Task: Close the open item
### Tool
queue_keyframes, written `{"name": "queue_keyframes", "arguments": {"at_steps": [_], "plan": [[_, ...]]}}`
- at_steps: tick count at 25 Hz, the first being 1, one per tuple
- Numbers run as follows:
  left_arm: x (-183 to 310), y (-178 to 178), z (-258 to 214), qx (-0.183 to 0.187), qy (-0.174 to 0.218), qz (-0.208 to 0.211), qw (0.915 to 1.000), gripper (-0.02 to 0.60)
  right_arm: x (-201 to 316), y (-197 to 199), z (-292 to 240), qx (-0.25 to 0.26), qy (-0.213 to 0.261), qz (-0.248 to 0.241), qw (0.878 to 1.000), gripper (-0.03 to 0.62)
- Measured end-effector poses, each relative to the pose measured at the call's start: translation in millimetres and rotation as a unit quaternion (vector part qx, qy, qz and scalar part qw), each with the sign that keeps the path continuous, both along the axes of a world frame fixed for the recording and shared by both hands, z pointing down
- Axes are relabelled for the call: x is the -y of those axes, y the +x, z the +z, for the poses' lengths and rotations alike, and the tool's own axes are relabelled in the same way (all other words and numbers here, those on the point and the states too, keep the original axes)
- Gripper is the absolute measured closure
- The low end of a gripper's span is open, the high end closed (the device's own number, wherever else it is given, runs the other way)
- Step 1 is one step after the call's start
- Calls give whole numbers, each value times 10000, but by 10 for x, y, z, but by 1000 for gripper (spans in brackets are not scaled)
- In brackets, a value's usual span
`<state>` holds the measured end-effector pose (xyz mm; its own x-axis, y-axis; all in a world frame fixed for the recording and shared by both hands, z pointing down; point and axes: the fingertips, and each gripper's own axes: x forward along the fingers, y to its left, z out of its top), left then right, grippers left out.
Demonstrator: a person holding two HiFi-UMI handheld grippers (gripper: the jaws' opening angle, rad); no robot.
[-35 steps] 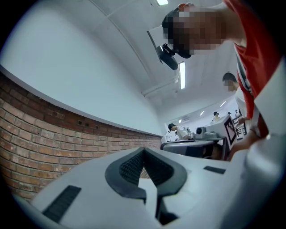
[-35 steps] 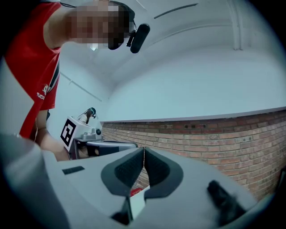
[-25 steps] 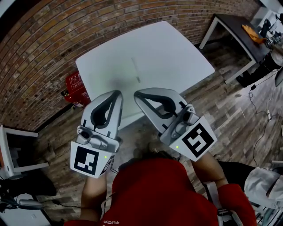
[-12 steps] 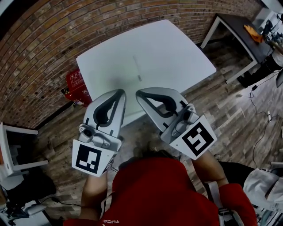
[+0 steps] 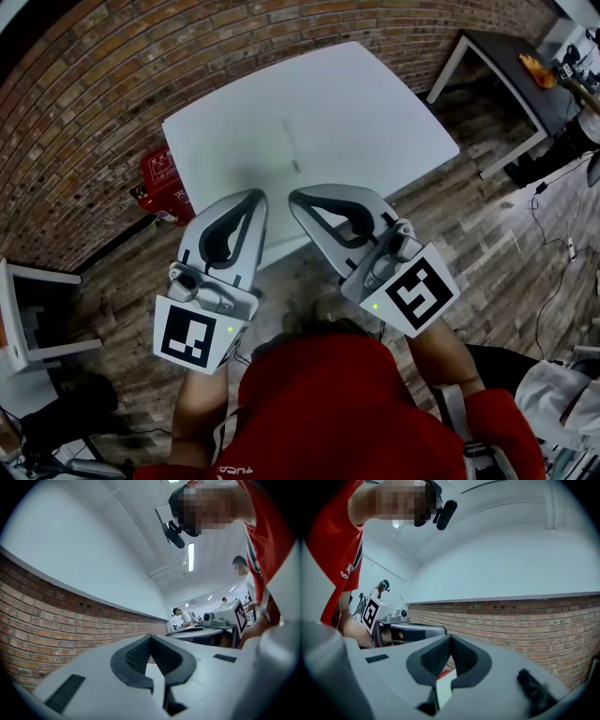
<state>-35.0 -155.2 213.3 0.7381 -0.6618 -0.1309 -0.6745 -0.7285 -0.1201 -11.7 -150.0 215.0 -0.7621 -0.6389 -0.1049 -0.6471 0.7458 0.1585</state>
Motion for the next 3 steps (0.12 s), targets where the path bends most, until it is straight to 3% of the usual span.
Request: {"name": "queue_keyframes", "arguments": {"at_steps": [3], "plan": [[5, 11, 11, -5, 3, 4, 10000, 569, 10, 13, 13, -14, -8, 1, 10000, 563]]}}
